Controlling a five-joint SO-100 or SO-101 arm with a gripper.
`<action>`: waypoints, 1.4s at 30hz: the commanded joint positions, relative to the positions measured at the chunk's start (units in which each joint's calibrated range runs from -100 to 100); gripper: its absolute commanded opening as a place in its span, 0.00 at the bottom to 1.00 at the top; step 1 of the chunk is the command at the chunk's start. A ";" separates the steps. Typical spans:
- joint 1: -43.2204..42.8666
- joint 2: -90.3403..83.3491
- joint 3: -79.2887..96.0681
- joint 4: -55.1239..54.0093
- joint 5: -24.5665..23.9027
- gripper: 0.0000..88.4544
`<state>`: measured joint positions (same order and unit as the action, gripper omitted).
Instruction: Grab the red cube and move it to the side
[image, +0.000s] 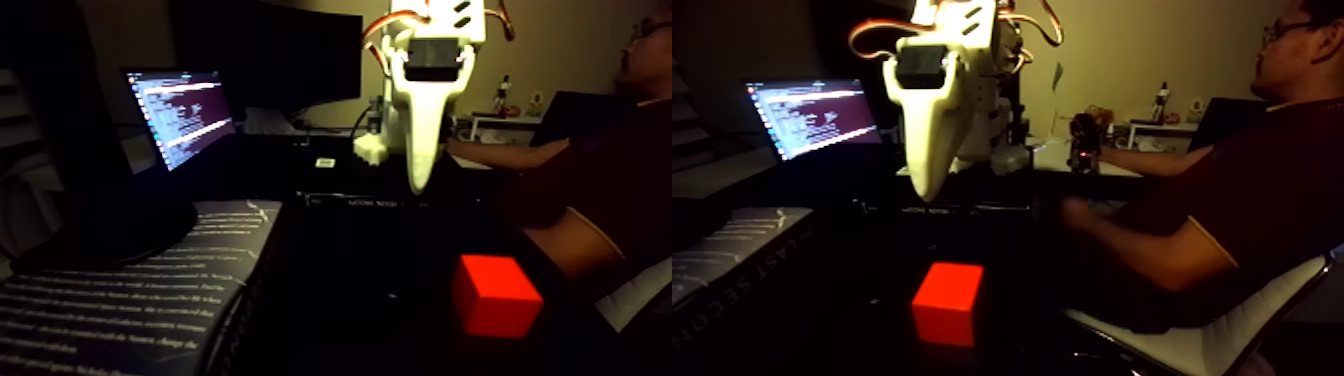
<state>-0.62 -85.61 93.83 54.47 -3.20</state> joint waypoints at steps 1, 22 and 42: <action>-0.05 -0.44 -0.54 -0.33 0.10 0.01; 0.37 -0.44 -0.45 -0.33 -0.23 0.01; -0.13 -0.44 -0.45 -0.33 0.04 0.02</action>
<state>-0.62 -85.61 93.83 54.47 -3.30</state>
